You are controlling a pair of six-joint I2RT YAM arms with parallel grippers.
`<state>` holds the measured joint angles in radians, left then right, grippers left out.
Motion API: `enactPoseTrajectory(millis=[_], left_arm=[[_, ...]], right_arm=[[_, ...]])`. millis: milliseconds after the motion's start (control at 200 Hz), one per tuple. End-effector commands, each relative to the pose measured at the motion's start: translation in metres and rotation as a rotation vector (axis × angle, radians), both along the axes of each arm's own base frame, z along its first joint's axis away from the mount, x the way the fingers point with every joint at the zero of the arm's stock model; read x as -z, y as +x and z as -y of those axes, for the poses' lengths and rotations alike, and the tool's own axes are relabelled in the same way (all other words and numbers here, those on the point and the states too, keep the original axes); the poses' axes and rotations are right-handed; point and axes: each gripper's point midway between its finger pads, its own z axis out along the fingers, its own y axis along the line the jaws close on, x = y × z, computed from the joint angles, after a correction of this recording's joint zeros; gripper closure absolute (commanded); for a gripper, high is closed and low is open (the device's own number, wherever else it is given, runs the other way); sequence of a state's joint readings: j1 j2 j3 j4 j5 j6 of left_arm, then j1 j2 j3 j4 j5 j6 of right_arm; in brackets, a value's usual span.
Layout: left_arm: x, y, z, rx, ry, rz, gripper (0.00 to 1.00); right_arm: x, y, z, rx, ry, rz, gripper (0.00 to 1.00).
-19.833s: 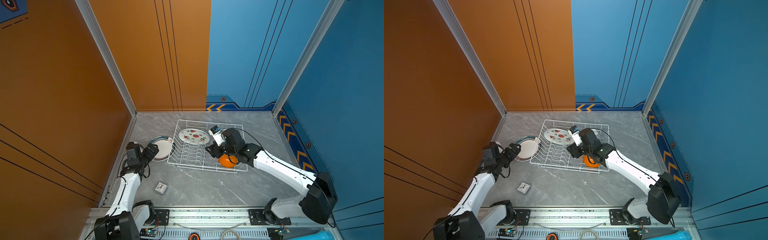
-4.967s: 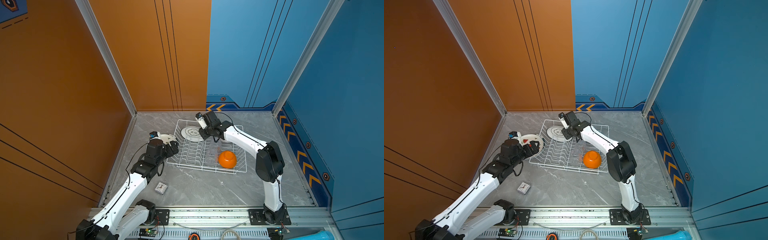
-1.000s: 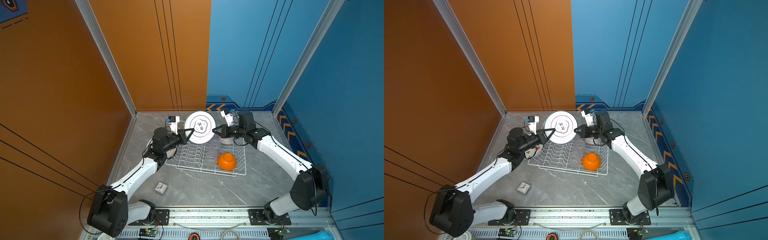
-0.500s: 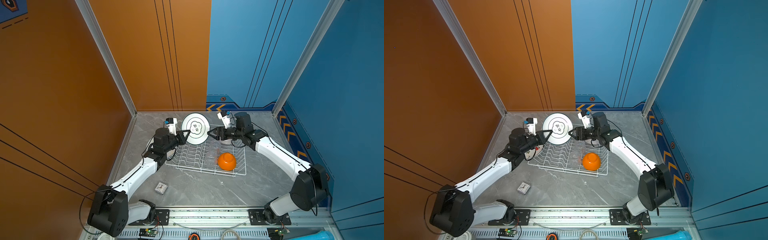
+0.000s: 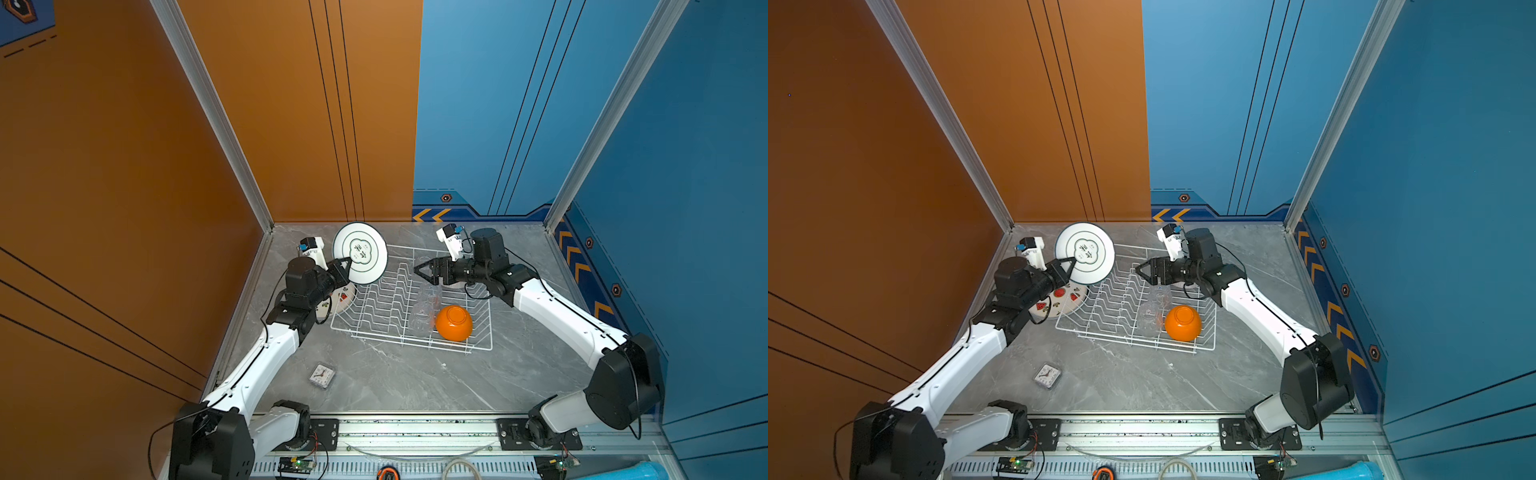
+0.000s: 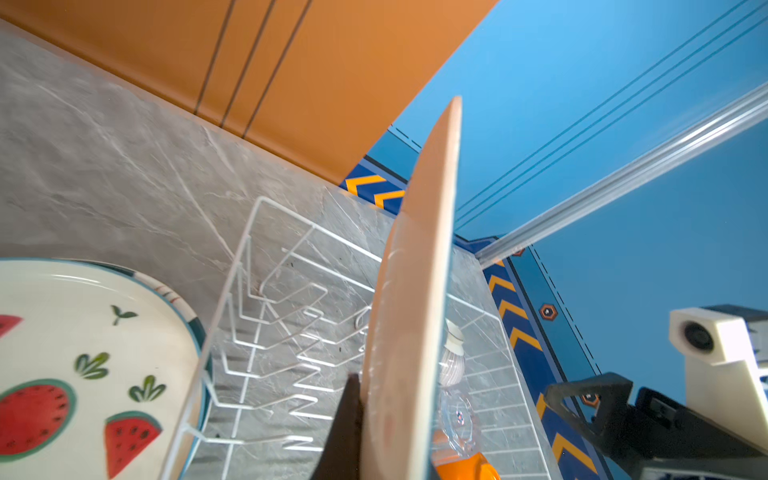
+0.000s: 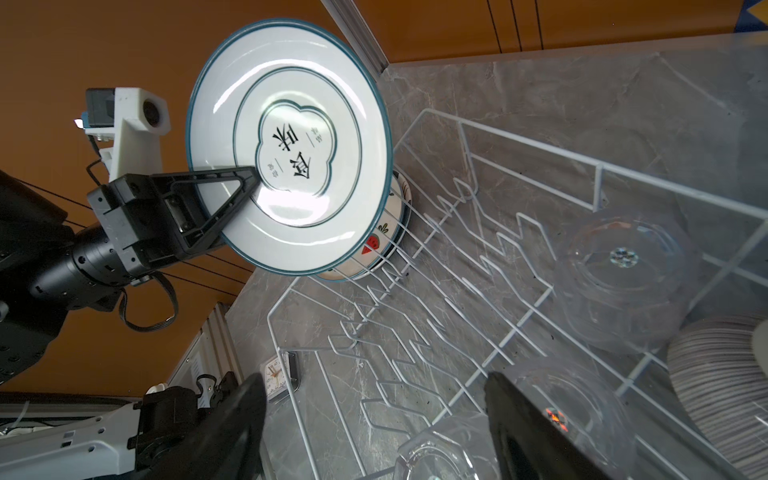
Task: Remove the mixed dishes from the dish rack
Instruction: 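Carry the white plate with the left gripper onto the stack while right withdraws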
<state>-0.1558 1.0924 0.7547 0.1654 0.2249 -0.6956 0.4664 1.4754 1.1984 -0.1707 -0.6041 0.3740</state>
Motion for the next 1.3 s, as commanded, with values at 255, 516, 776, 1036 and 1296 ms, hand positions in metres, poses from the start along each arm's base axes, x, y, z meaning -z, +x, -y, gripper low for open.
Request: enactPoseTrajectory(millis=[255, 516, 776, 1036, 1296], left_arm=[[0.016, -0.029, -0.088, -0.297, -0.062, -0.096, 1.00], [0.035, -0.048, -0.126, -0.431, -0.078, -0.131, 1.00], [0.062, -0.049, -0.151, -0.496, -0.107, -0.211, 1.00], [0.084, -0.041, -0.150, -0.469, -0.146, -0.284, 1.00], [0.097, -0.038, -0.147, -0.451, -0.161, -0.327, 1.00]], right_arm=[[0.001, -0.005, 0.033, 0.116, -0.036, 0.064, 0.10], [0.009, -0.007, 0.051, 0.168, -0.056, 0.062, 0.08], [0.015, -0.010, 0.057, 0.191, -0.065, 0.056, 0.09], [0.016, -0.016, 0.065, 0.205, -0.068, 0.061, 0.09], [0.019, -0.015, 0.067, 0.211, -0.071, 0.056, 0.09]])
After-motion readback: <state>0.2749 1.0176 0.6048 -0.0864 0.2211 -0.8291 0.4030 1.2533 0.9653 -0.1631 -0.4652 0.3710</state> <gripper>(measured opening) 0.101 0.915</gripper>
